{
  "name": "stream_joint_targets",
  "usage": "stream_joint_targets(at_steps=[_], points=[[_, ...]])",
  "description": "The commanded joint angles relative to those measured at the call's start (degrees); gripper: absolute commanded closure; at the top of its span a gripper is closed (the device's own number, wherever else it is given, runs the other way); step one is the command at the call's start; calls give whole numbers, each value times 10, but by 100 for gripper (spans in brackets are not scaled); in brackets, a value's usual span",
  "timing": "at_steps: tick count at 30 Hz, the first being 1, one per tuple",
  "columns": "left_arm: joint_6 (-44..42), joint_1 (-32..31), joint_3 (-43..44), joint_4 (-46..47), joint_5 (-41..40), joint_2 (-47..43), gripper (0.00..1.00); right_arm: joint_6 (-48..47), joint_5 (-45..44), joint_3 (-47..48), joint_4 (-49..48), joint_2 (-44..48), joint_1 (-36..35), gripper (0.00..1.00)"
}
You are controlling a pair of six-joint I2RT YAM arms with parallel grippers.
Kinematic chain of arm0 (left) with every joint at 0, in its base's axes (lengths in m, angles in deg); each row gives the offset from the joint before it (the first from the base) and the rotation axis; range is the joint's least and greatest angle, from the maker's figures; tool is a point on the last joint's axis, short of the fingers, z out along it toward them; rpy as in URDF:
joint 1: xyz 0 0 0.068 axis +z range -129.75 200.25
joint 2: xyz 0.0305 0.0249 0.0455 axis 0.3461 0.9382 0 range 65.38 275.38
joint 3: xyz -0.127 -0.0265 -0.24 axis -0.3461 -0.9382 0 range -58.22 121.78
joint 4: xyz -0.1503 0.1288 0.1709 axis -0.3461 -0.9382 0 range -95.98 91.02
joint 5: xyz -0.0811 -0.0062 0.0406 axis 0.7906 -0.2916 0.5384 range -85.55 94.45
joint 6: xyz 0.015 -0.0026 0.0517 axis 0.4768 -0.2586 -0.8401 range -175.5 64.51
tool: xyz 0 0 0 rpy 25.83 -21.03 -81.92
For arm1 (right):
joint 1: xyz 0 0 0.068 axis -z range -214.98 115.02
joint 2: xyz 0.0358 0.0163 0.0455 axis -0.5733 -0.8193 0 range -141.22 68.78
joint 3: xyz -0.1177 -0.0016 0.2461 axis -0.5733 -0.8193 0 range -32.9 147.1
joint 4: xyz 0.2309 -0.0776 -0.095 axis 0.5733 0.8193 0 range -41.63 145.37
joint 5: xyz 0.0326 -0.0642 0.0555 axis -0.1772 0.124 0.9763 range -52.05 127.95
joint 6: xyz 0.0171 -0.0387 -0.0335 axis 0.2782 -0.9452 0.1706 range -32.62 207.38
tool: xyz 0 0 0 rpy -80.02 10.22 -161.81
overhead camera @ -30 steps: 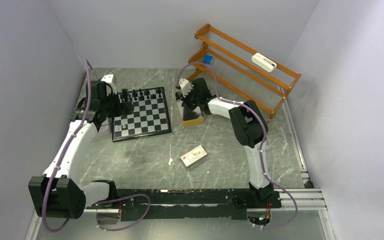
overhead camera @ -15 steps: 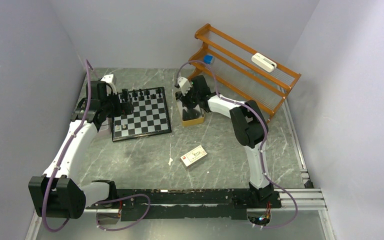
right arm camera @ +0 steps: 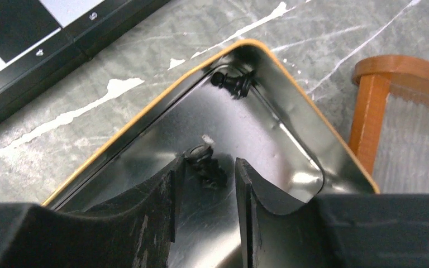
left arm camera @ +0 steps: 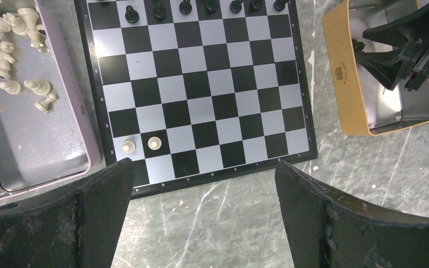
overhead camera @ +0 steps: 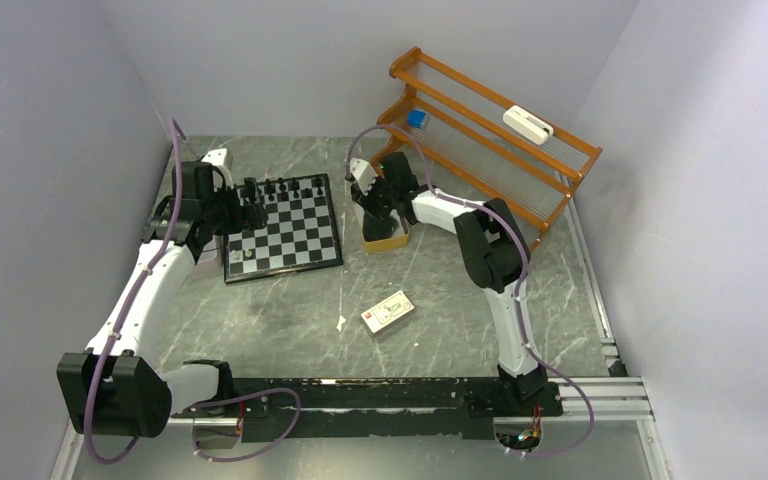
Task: Set up the chess pieces on the board
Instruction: Pick up the chess piece from the storage box.
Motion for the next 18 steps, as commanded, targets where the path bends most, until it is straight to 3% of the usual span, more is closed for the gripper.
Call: stream_joint_targets(at_steps=[1,12,18], points=[[-9,3,-4,24,11,-12,0,-18,17,34,17,-29,-2,59],[-11,3,-5,25,9,-13,0,0,35,35,20,-27,-2,85],[-7,3,-6,26,11,-10,0,67,6,29,31,-3,-2,90]])
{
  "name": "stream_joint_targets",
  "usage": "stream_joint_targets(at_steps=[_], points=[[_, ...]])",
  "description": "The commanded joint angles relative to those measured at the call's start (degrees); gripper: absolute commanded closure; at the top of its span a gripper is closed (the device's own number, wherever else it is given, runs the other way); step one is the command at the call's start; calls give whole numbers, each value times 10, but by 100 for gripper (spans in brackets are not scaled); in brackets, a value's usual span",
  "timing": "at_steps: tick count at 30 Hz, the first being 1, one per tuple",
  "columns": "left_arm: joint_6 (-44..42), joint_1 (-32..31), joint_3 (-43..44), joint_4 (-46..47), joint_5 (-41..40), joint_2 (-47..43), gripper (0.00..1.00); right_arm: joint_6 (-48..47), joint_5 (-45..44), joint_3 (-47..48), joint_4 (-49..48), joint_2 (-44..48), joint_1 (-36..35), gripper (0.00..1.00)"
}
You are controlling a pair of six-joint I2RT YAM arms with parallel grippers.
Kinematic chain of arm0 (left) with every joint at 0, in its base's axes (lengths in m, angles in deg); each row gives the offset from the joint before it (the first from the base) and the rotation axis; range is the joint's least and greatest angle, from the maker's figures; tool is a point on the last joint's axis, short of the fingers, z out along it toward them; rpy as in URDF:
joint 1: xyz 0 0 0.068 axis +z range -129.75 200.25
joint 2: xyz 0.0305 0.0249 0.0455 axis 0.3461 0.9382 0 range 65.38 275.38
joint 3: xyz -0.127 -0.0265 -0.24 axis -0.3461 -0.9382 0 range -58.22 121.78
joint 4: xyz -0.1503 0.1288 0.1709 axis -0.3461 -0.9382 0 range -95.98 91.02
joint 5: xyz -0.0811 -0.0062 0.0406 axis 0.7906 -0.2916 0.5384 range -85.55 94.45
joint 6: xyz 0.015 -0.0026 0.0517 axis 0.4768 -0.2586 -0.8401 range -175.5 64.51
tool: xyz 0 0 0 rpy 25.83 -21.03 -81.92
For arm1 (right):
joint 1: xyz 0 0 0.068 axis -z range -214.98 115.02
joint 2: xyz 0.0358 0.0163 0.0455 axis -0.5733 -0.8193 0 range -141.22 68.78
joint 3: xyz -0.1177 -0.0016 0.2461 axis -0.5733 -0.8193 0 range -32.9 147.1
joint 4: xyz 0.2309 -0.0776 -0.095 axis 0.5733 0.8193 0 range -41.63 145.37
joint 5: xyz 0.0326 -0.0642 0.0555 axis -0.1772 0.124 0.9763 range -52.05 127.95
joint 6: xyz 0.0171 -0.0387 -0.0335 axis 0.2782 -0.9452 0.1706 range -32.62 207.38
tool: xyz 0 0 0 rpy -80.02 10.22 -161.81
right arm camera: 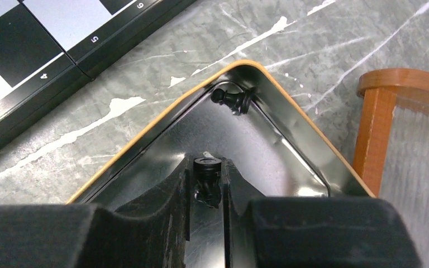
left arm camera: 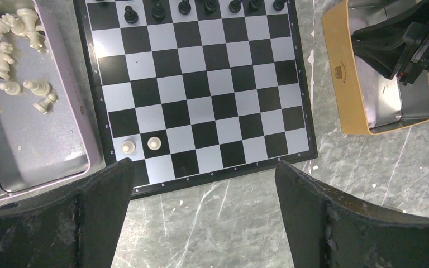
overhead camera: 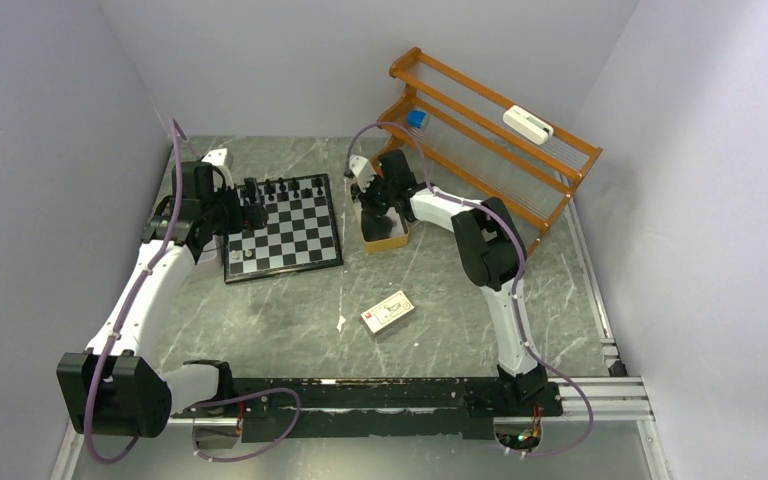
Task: Set up the chess pieces on the board
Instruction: Pick up the chess piece from the storage box.
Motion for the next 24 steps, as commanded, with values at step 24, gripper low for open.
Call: stream_joint_targets(at_steps=[24], points=[[152,2,17,180,214,7,0,725,60,-130,-176,248,-1,91]])
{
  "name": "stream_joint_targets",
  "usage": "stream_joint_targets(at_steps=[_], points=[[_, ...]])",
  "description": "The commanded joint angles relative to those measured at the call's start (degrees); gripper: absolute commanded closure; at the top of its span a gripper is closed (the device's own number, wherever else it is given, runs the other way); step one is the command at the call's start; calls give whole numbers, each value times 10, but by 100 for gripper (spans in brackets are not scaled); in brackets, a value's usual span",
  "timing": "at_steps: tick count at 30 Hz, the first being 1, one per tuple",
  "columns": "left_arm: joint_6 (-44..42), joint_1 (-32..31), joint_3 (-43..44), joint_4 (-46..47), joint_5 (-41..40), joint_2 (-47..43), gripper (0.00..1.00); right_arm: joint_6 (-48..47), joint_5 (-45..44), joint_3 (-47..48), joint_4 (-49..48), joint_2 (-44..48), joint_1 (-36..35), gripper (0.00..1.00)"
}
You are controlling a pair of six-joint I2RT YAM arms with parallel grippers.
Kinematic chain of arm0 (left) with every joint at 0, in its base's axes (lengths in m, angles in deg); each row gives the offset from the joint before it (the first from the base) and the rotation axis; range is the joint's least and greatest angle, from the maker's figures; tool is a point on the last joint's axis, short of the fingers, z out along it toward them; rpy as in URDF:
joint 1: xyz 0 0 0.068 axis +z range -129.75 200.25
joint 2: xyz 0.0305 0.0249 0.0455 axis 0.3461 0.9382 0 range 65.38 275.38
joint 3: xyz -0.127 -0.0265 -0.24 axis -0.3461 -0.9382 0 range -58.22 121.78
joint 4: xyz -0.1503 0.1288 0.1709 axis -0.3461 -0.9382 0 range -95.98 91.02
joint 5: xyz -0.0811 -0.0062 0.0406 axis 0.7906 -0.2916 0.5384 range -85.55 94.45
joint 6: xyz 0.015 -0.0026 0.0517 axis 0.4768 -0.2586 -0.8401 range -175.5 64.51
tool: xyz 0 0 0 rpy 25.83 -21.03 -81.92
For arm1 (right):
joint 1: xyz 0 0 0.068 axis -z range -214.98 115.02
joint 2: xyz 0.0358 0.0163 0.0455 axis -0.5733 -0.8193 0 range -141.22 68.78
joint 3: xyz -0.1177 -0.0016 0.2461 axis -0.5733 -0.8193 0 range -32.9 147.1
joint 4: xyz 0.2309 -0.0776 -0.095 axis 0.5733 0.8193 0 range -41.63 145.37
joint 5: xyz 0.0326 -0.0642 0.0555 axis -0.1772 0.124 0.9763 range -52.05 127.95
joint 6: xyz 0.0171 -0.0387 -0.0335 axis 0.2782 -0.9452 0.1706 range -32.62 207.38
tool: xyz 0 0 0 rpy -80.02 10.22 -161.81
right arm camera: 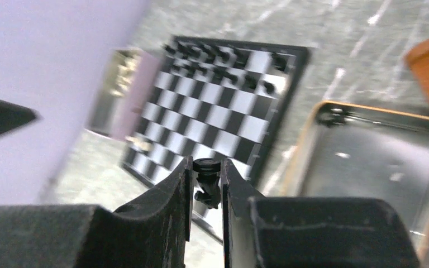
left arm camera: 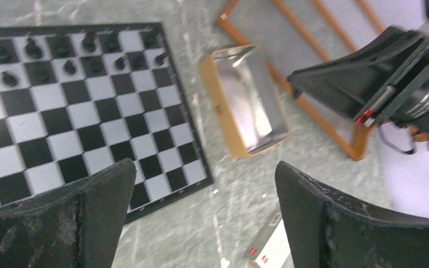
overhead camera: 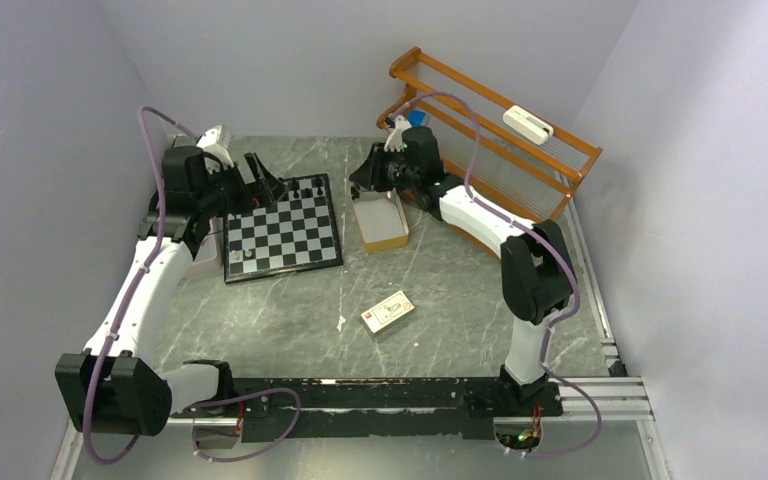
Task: Set up the chess pieces on the board
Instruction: Pick up the chess piece from the storage box, then place the chess piece on the chessboard.
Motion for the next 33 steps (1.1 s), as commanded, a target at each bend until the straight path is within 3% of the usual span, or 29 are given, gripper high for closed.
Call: stream_joint_targets(at_steps=[1,3,9,13,18,24,33], points=[[66,1,-27,126,71,2,4,255,47,-44,-163,34,-4,91],[85,-7,-43,172,71,2,12,335,45,-69,-228,43,-7,91],[71,-59,-41,213,30,17,13,546,11,-137,-402,42,-24,92],[39,-107,-73,307,-4,7,19,636,0,-156,-476,19,-37,92],[-75,-150,-123,405,-64,-28,29,698,-7,-168,-494,8,-39,93],[-179,-172,-168,504,-44,-35,34,745,-24,-190,-526,6,-40,94],[-343,-220,-213,599,-82,-38,41,788,-17,-197,-565,-10,-42,94]])
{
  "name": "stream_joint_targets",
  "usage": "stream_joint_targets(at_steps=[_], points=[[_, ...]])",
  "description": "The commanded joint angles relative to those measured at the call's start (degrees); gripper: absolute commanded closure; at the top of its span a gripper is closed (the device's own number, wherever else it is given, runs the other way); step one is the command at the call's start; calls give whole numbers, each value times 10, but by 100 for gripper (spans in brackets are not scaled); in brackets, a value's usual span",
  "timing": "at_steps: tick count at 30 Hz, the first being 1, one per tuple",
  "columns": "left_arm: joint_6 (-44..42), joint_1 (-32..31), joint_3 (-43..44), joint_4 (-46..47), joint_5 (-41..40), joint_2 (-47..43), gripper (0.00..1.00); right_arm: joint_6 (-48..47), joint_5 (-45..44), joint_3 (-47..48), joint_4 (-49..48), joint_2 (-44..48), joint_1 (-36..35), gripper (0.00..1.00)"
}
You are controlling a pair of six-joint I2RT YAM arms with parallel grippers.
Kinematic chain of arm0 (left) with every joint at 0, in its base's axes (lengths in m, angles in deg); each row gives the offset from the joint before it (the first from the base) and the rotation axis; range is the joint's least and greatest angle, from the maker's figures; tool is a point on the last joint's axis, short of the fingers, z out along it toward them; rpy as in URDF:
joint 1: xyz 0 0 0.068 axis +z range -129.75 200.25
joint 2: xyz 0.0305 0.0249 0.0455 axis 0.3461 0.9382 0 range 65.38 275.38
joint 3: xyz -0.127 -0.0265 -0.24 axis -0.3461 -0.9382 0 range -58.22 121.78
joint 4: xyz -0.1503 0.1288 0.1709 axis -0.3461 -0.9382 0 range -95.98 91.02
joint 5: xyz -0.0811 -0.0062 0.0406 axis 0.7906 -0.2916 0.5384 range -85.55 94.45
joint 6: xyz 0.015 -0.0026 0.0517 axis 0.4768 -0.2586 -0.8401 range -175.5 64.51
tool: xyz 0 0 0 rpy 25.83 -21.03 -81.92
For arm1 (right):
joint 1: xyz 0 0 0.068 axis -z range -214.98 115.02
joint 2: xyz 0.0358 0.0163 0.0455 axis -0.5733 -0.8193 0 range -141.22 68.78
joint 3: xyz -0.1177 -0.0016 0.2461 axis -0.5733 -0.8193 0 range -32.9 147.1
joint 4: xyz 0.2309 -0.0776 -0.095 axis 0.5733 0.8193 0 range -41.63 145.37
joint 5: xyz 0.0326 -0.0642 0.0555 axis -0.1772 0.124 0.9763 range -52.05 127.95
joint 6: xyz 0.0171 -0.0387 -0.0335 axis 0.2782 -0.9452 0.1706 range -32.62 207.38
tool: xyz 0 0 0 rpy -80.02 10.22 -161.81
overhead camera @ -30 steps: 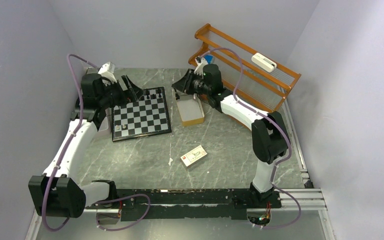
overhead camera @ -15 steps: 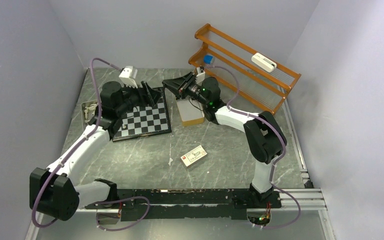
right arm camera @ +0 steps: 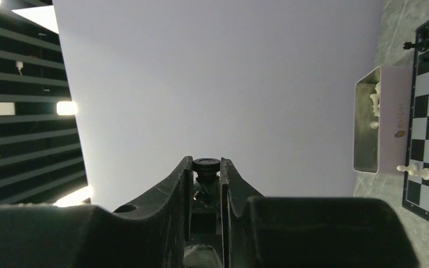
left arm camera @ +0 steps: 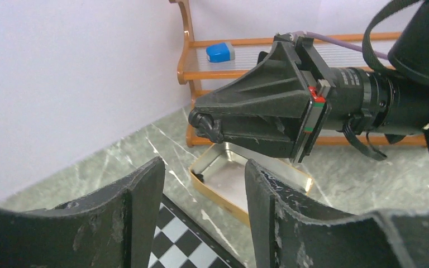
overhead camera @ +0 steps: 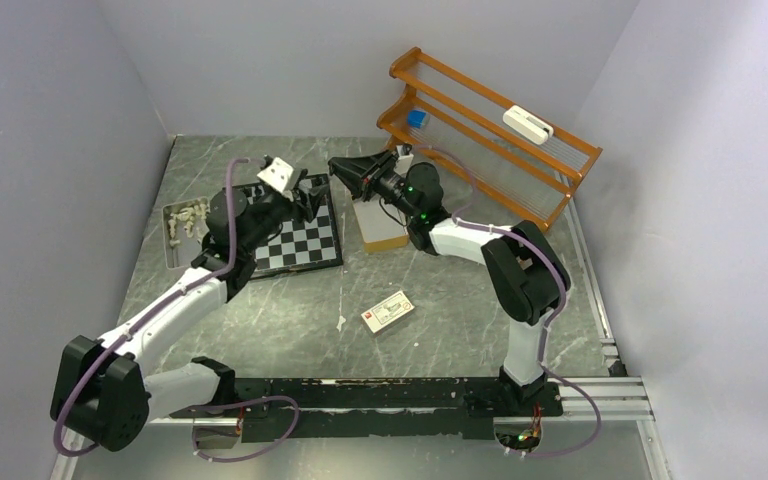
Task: Set up the chess pieces on the board
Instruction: Place the chess piece on the chessboard.
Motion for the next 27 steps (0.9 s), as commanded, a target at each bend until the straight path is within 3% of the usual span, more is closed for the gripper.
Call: stream_joint_targets(at_steps=[1,9,18,27], points=[[-107,-25,-16,100,-26,-10,41,31,-4,-6,-42,-13,-2,94],[-151,-46,-1,126,-38,33,50,36,0,-12,-50,-15,-2,94],[-171,-53,-2,157,-42,61,50,40,-2,-17,-57,-21,-2,95],[-190,-60,10,165,-43,86,57,43,-3,-14,-58,-23,-4,95]])
